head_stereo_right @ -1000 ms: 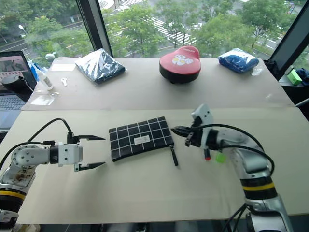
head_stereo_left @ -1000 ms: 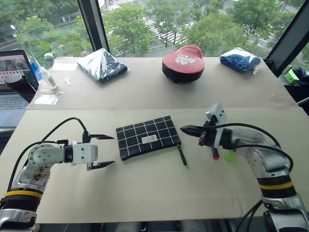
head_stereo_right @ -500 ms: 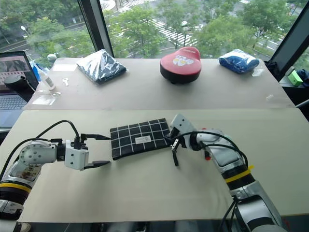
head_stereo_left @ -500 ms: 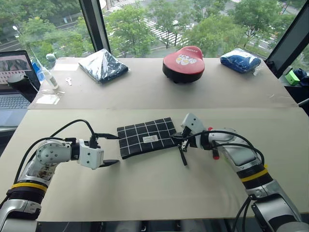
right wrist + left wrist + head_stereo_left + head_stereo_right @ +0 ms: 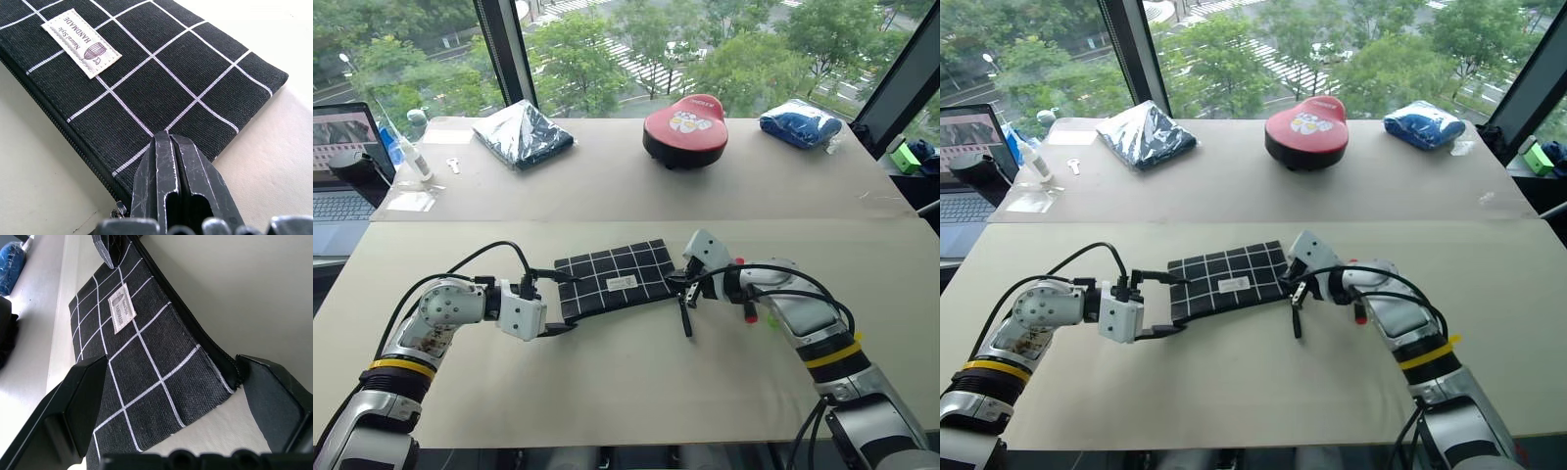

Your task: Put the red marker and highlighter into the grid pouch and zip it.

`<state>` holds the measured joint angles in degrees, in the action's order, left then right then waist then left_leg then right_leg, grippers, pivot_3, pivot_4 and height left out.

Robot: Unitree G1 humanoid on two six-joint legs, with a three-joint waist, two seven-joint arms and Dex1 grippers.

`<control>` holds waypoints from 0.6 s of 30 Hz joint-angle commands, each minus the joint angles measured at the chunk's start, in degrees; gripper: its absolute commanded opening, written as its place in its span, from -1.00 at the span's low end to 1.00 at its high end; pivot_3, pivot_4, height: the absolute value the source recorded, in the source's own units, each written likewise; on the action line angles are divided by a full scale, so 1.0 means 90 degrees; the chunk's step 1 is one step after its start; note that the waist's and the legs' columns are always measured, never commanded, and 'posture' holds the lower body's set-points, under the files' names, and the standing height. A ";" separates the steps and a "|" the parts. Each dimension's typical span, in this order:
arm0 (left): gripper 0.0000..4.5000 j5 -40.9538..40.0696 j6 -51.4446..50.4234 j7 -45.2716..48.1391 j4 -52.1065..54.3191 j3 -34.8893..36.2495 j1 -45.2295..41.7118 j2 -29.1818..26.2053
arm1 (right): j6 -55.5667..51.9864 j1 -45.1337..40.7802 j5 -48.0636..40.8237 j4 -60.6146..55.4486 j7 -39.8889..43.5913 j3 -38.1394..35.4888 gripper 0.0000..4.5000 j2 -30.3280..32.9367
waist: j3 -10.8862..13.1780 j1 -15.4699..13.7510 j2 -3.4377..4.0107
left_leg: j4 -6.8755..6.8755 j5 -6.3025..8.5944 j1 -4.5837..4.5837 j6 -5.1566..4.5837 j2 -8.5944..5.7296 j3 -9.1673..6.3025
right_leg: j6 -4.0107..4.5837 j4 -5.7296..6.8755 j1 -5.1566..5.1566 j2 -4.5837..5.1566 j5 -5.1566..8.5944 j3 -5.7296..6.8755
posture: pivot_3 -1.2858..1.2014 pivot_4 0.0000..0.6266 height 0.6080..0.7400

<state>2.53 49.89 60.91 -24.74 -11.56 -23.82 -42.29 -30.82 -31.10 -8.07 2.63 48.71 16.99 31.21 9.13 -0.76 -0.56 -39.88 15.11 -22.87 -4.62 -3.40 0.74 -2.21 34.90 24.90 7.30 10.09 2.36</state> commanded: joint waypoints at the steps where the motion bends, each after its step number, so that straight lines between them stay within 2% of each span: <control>1: 1.00 0.0679 0.0664 -0.0693 -0.0889 -0.0090 -0.0360 0.0238 | -0.0214 0.0136 -0.0127 -0.0324 0.0136 -0.0085 -0.99 -0.0011 | 0.0000 -0.0020 0.0000 | 0.0000 0.0005 0.0004 -0.0009 0.0000 -0.0001 | 0.0000 0.0000 -0.0005 0.0000 0.0000 0.0000 | 0.03 -0.52 1.00; 5: 1.00 0.0760 0.1488 -0.1032 -0.1531 -0.0147 -0.0662 0.0323 | -0.0281 0.0185 -0.0142 -0.0394 0.0149 -0.0163 -0.99 -0.0030 | -0.0001 -0.0011 -0.0002 | -0.0003 0.0004 0.0009 -0.0012 0.0002 -0.0001 | 0.0000 0.0007 -0.0005 0.0000 0.0000 0.0000 | 0.03 -0.52 1.00; 8: 0.71 0.0722 0.1918 -0.1154 -0.1950 -0.0219 -0.0841 0.0335 | -0.0303 0.0201 -0.0151 -0.0407 0.0174 -0.0220 -1.00 -0.0002 | -0.0001 0.0001 -0.0002 | -0.0002 0.0001 0.0006 -0.0007 0.0003 0.0000 | 0.0001 0.0010 0.0002 0.0000 0.0000 0.0000 | 0.03 -0.52 1.00; 18: -0.89 0.0385 0.2680 -0.1041 -0.3017 -0.0506 -0.1266 0.0282 | -0.0315 0.0258 -0.0247 -0.0446 0.0179 -0.0420 -1.00 0.0103 | -0.0001 0.0014 -0.0002 | -0.0003 -0.0001 -0.0010 -0.0003 0.0002 0.0004 | 0.0001 0.0009 0.0017 0.0001 -0.0001 0.0000 | 0.03 -0.52 1.00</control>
<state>7.58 72.69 51.20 -50.20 -15.46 -34.45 -39.10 -33.11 -28.95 -9.95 0.14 50.01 14.80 31.16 9.12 -0.64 -0.58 -39.90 15.11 -22.95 -4.67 -3.37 0.78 -2.20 34.98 25.05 7.31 10.09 2.35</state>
